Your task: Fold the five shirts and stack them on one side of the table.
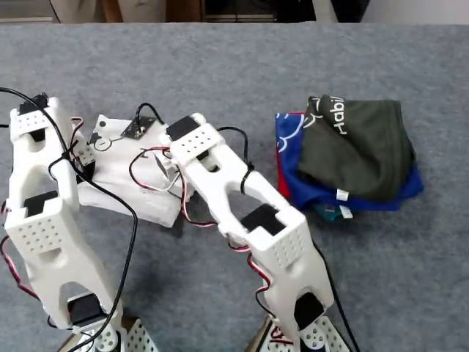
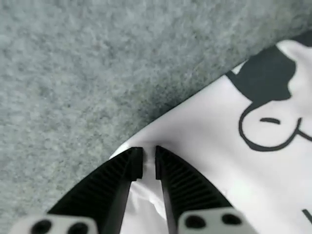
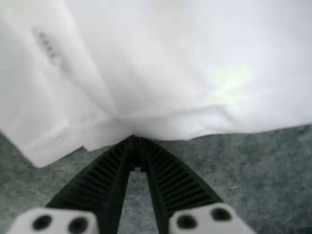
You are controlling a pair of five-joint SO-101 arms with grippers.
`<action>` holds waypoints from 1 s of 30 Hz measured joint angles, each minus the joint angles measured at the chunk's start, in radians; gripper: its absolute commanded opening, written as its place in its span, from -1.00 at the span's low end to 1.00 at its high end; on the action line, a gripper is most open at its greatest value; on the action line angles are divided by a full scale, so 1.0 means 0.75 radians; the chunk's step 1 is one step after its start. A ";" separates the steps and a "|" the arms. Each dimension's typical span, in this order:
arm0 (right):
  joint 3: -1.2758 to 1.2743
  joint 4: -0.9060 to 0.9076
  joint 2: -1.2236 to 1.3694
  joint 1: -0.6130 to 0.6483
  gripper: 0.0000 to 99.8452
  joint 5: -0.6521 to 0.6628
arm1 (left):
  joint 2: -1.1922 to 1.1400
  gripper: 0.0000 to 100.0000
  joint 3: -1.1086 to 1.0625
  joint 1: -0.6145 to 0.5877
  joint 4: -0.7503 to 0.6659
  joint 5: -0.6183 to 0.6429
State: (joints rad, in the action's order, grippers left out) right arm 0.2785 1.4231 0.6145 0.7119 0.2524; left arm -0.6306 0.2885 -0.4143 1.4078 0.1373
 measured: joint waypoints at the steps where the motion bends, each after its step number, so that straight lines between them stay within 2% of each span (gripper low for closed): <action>1: 0.010 0.016 -0.014 0.016 -0.99 0.002 | -0.012 -0.87 0.025 0.000 0.018 0.000; 10: 0.023 0.147 -0.203 0.043 -0.99 -0.020 | -0.025 -0.87 0.170 -0.012 0.190 0.006; 16: 0.010 0.331 -0.411 0.031 -0.99 -0.016 | 0.102 -0.87 0.174 -0.074 0.207 -0.025; 20: -0.149 0.323 -0.522 0.051 -0.99 0.174 | 0.219 -0.87 0.182 -0.221 0.196 -0.065; 25: -0.485 0.127 -0.644 0.235 -0.98 0.458 | 0.278 -0.87 0.184 -0.489 0.055 -0.123; 30: -0.829 -0.194 -0.685 0.391 -0.68 0.608 | 0.280 -0.87 0.184 -0.755 -0.012 -0.143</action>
State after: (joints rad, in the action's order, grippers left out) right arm -0.3429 1.2774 0.1005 1.0050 0.7081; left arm -0.4204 0.4266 -0.9805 1.3986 0.0299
